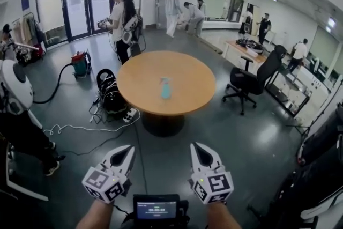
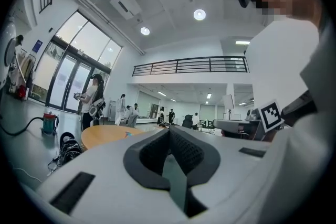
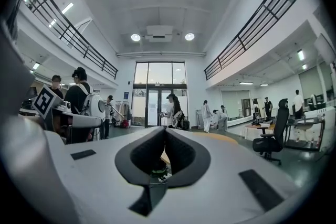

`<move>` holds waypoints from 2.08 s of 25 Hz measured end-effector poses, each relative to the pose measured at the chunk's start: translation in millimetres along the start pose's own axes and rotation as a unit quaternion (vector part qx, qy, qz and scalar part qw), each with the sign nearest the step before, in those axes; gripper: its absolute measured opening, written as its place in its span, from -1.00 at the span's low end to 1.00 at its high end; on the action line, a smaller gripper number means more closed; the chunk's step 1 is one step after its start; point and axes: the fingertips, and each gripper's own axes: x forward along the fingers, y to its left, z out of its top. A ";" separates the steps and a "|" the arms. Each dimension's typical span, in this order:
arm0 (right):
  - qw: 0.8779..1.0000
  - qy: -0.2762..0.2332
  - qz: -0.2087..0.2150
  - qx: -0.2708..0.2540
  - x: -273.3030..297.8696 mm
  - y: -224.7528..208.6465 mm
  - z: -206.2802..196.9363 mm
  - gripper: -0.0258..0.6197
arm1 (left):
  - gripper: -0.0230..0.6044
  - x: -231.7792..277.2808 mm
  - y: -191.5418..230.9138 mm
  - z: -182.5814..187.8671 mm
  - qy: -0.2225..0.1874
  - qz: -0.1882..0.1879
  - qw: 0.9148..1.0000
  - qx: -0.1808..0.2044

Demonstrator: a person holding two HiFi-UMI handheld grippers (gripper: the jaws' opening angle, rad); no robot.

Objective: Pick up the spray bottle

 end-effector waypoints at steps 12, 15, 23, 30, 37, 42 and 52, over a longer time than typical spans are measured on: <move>0.999 0.018 -0.037 -0.017 111.9 36.3 7.8 -0.89 | -0.95 21.7 124.0 9.7 -0.011 -0.035 0.999 -0.030; 0.998 0.018 -0.051 -0.017 124.7 36.5 11.7 -0.89 | -0.95 26.1 140.4 10.8 -0.013 -0.040 0.998 -0.041; 0.999 0.005 -0.048 -0.020 168.4 25.0 11.2 -0.89 | -0.95 48.6 176.7 5.5 -0.015 -0.038 0.998 -0.051; 0.999 -0.007 -0.038 -0.006 225.5 -5.1 9.1 -0.89 | -0.95 89.4 210.4 18.3 -0.013 -0.022 0.999 -0.028; 1.000 -0.019 -0.004 -0.009 284.6 -53.0 10.4 -0.89 | -0.95 163.9 229.1 42.2 -0.017 -0.009 1.000 -0.003; 0.999 -0.033 0.010 -0.005 322.5 -93.7 20.0 -0.89 | -0.95 214.7 241.4 51.0 -0.012 0.003 1.000 0.009; 0.999 -0.029 0.021 0.015 377.9 -144.2 11.1 -0.85 | -0.95 279.8 274.4 53.9 0.002 0.026 0.999 0.023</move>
